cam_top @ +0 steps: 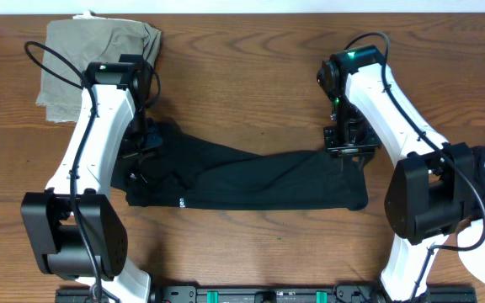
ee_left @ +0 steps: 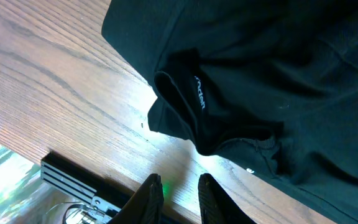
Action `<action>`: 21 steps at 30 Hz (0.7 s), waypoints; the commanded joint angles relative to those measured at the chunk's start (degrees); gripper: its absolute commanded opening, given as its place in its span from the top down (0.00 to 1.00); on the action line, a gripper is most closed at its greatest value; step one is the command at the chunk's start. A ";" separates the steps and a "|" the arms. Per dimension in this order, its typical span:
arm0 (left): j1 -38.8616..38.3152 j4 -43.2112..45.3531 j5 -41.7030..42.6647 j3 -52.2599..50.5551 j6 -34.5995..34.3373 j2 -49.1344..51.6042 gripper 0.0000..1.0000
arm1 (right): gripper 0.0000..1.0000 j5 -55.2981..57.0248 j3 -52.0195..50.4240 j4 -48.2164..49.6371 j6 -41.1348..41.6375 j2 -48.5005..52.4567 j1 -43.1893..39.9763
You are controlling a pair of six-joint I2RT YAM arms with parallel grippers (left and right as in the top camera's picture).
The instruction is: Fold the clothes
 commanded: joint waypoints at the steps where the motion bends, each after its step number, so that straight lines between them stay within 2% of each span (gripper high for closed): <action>1: 0.24 0.07 -0.79 -0.24 0.98 -0.55 0.77 | 0.56 1.49 -0.35 0.00 0.04 -1.57 0.02; 8: 0.24 0.24 -0.59 -0.24 0.98 -0.55 0.77 | 0.58 -0.24 -0.33 2.99 0.26 -1.57 -0.46; 11: 0.24 1.44 2.93 -0.24 3.48 -0.55 0.76 | 0.59 -3.34 -0.35 5.20 -1.03 -1.57 -0.22; 16: 0.24 4.44 4.46 -0.24 4.42 -0.46 0.43 | 0.59 -13.27 -0.35 10.49 -8.07 -1.57 0.15; 21: 0.26 5.11 5.07 -0.24 4.44 0.09 0.24 | 0.56 -14.10 -0.35 13.90 -8.31 -1.55 1.03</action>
